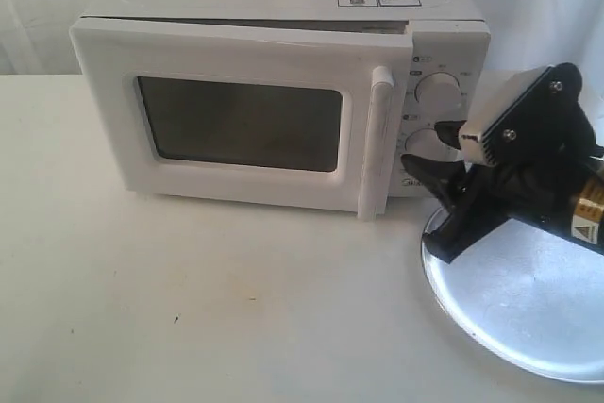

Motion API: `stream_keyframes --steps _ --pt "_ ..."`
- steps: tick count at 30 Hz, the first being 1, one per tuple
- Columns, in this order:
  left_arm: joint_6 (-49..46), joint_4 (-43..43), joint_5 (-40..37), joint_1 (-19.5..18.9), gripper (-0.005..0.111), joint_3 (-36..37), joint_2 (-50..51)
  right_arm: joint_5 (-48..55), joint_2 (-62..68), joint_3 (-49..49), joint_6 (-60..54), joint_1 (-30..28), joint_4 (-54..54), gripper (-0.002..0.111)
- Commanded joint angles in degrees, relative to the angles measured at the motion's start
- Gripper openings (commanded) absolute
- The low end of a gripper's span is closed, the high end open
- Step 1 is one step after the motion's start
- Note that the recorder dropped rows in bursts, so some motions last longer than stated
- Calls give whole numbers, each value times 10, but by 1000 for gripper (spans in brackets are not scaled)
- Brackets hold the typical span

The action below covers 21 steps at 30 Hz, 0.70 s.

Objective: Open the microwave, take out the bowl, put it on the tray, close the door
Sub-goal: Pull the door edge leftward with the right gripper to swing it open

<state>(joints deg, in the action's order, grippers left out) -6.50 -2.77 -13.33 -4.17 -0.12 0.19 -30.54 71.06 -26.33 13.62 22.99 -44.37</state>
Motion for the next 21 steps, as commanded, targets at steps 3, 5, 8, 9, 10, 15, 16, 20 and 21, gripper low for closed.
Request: stream_keyframes --steps 3,5,8,9,10,15,16,20,21 --pt "3 2 0 2 0 1 -2 -59 115 -43 -69 0 89 70" --pt "3 2 0 2 0 1 -2 -62 156 -61 -86 0 90 70" --pt "3 2 0 2 0 1 -2 -96 219 -84 -87 0 87 70" --pt "3 2 0 2 0 1 -2 -119 238 -89 -90 0 87 70" --pt "3 2 0 2 0 1 -2 -137 252 -92 -90 0 87 70" --pt "3 2 0 2 0 1 -2 -229 305 -97 -80 0 22 70" --pt "3 2 0 2 0 1 -2 -229 307 -97 -68 0 -6 70" --pt "3 2 0 2 0 1 -2 -257 306 -97 77 0 -143 70" --pt "3 2 0 2 0 1 -2 -276 303 -96 135 0 -181 70"
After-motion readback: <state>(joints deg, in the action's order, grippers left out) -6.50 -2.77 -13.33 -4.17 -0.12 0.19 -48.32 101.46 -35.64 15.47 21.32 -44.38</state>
